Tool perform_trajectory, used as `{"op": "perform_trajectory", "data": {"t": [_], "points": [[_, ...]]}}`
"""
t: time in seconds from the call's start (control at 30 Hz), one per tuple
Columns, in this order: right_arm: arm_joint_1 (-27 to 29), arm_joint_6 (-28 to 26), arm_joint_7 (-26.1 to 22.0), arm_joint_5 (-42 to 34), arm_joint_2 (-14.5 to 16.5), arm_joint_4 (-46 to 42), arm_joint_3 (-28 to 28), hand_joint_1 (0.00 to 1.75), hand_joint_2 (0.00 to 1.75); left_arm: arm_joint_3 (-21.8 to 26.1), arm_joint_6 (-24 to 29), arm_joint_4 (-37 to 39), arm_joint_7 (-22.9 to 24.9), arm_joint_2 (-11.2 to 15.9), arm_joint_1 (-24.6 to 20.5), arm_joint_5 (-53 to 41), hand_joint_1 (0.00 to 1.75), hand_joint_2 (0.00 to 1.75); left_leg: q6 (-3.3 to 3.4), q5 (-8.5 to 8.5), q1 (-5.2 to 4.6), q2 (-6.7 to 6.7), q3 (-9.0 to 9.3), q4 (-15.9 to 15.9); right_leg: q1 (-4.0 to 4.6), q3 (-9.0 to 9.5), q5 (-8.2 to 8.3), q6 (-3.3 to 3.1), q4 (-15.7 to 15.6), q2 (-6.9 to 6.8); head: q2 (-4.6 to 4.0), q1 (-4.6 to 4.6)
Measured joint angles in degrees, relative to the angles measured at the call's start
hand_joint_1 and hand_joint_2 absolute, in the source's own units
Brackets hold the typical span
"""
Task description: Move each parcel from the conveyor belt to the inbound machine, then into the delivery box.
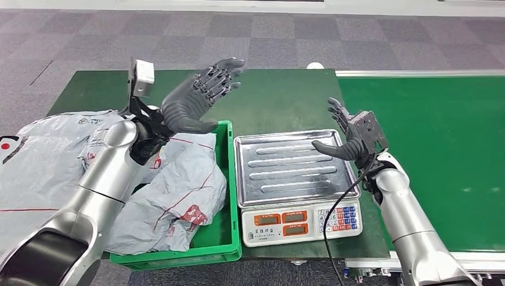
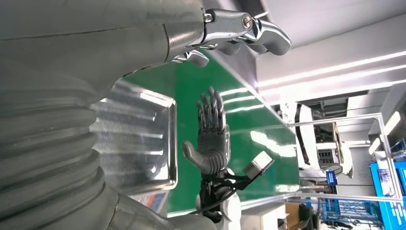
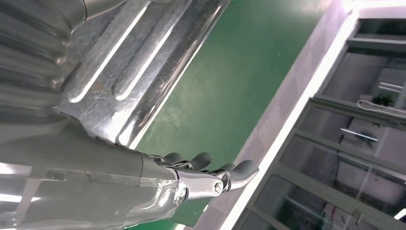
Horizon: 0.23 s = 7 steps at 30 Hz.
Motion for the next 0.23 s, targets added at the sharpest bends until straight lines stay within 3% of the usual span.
{"op": "perform_trajectory", "data": {"t": [0.1, 0.2, 0.23], "points": [[0.7, -1.5, -0.1, -1.3, 1.6, 0.0, 0.0, 0.00, 1.75, 0.1, 9.8, 4.5, 1.5, -3.4, -0.7, -2.0, 0.00, 1.75, 0.01, 0.00, -0.02, -0.01, 0.00, 0.0, -0.02, 0.00, 0.01, 0.02, 0.0, 0.00, 0.00, 0.01], [1.0, -3.2, 0.4, -2.6, 3.5, 0.0, 0.0, 0.00, 1.75, 0.2, 22.6, 9.3, 2.1, -7.7, -1.2, -5.9, 0.00, 0.44, 0.02, 0.00, -0.03, -0.04, -0.02, 0.0, -0.04, 0.00, 0.03, 0.04, 0.0, -0.02, 0.00, -0.01], [1.0, -3.5, 0.5, -2.7, 3.8, 0.0, 0.0, 0.00, 1.75, 0.1, 24.6, 10.1, 2.2, -8.5, -1.3, -6.5, 0.00, 0.00, 0.02, 0.00, -0.03, -0.05, -0.02, 0.0, -0.04, 0.00, 0.03, 0.04, 0.0, -0.04, 0.00, -0.01]]}}
